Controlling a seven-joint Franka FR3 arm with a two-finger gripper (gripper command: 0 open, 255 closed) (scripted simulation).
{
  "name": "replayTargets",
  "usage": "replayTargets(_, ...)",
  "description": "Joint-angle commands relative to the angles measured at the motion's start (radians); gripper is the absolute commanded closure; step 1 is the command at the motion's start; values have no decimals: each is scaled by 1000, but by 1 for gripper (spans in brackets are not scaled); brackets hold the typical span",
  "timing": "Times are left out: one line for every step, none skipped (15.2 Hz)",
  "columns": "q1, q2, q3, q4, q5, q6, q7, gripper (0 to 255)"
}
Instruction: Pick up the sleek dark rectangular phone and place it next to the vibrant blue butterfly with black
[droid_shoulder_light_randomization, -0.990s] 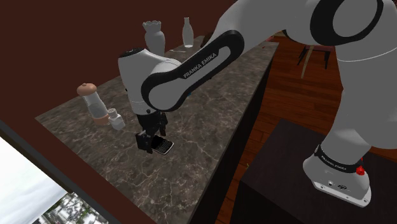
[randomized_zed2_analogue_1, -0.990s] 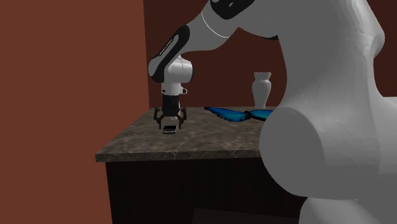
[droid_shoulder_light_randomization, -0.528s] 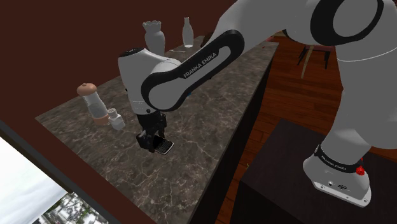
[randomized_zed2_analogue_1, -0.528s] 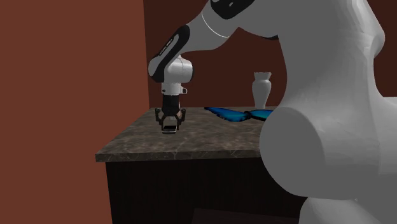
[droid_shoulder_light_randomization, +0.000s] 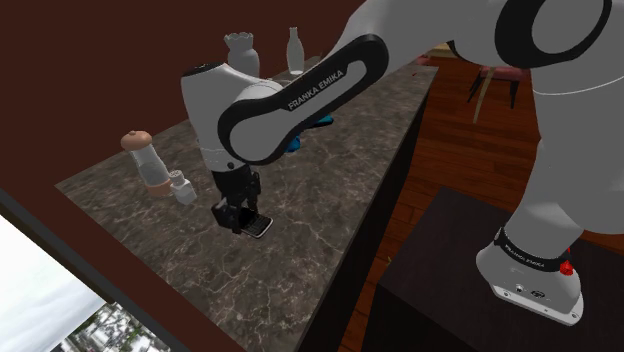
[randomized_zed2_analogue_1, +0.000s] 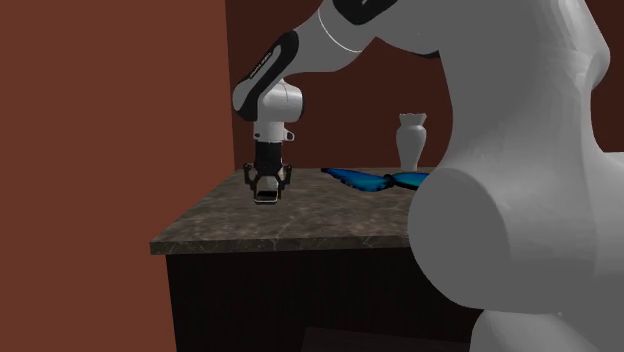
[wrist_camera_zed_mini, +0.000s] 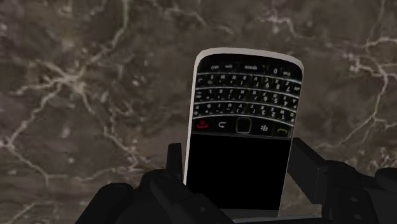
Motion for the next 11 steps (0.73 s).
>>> replayTargets(0, -9, 2, 13, 4, -22, -1, 255)
replayTargets(-1, -14, 4, 19, 6, -33, -2, 255)
replayTargets(-1, -19, 5, 26, 8, -44, -2, 255)
replayTargets(-2, -24, 6, 33, 10, -55, -3, 255)
replayTargets(-2, -28, 7, 40, 12, -66, -4, 255)
replayTargets(-2, -32, 8, 47, 13, -78, -5, 255)
replayTargets(-2, -36, 9, 55, 15, -89, -5, 255)
replayTargets(-2, -40, 10, 63, 17, -101, -6, 255)
replayTargets(-3, -44, 11, 71, 18, -113, -6, 255)
replayTargets(-3, -47, 11, 80, 20, -124, -7, 255)
replayTargets(-2, -51, 12, 88, 21, -136, -7, 255)
